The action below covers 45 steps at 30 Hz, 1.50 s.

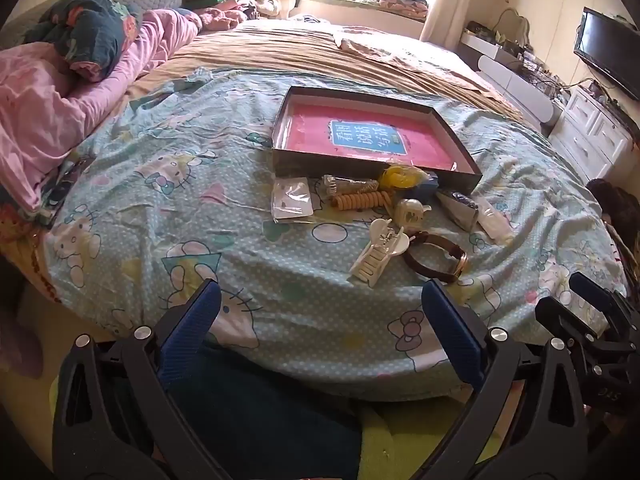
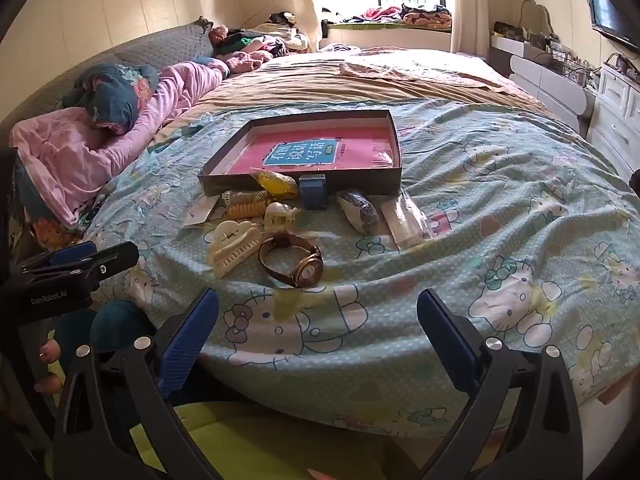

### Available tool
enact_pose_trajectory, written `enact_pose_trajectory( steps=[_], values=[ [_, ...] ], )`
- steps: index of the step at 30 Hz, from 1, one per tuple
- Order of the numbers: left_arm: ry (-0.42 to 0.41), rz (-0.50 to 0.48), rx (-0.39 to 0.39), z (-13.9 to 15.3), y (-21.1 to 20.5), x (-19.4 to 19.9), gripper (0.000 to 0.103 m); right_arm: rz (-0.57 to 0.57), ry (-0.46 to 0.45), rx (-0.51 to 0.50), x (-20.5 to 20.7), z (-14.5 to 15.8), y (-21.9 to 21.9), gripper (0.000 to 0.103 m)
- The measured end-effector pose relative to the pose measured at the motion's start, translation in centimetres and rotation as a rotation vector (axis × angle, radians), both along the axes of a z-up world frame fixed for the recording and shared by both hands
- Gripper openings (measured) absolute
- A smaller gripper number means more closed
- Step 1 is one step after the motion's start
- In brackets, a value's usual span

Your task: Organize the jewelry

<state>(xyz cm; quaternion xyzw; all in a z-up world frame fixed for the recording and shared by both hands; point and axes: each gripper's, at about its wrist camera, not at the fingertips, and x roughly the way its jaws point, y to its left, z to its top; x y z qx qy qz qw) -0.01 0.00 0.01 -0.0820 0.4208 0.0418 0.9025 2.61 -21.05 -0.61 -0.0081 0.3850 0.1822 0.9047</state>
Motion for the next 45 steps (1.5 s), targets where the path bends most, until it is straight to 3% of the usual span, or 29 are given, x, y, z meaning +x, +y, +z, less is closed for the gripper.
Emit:
enact_pose_trajectory(
  steps=[45],
  values=[
    [-0.014, -0.018, 0.000, 0.7, -0.3, 0.0, 0.094, 0.007, -0.004, -0.001, -0.1, 0.3, 0.5, 0.099]
  ],
)
